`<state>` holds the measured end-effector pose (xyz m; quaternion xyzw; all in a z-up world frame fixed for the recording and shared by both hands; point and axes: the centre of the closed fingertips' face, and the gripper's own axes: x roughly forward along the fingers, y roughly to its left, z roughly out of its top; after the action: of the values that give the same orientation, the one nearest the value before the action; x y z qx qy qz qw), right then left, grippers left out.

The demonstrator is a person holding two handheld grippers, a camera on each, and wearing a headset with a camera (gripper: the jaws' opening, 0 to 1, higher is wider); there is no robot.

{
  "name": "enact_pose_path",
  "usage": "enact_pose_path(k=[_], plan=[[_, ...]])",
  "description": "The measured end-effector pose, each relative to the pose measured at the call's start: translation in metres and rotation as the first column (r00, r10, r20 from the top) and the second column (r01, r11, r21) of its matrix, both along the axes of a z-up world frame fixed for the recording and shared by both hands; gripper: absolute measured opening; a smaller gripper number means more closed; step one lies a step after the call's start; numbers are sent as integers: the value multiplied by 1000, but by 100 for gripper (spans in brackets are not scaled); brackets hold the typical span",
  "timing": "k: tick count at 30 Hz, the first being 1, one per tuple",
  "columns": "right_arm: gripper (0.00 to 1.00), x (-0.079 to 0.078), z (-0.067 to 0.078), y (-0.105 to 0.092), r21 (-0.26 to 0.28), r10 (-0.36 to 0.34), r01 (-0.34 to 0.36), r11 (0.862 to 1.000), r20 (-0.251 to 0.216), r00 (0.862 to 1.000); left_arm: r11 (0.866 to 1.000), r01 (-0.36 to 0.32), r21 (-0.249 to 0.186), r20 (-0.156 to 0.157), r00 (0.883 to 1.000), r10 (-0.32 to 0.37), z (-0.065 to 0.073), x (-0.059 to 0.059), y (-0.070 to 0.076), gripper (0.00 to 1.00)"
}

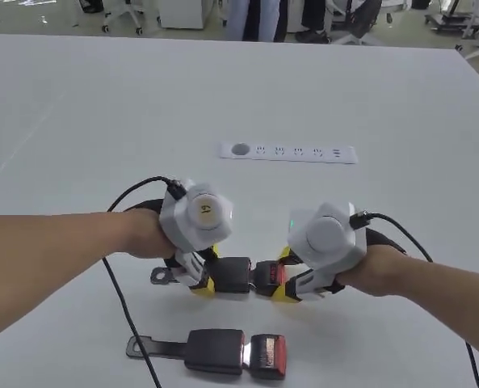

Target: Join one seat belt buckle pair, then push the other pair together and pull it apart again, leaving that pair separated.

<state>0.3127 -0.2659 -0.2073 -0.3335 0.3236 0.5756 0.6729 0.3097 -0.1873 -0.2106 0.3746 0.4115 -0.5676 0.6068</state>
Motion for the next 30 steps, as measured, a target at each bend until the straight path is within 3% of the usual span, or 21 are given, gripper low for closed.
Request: enact_pose_path(k=[5,10,30], plan=[[28,1,0,-2,-1,12,-12,1000,9,1000,1000,-3,-10,-2,1000,3,0,1,2,31],[29,2,-3,-20,-14,20,-20,1000,5,1000,1000,-12,-23,-6,1000,12,1,0,1,31],[29,2,-2,-22,-27,31,-31,999,9,999,1000,0,-6,-3,1000,0,-1,3,3,32]])
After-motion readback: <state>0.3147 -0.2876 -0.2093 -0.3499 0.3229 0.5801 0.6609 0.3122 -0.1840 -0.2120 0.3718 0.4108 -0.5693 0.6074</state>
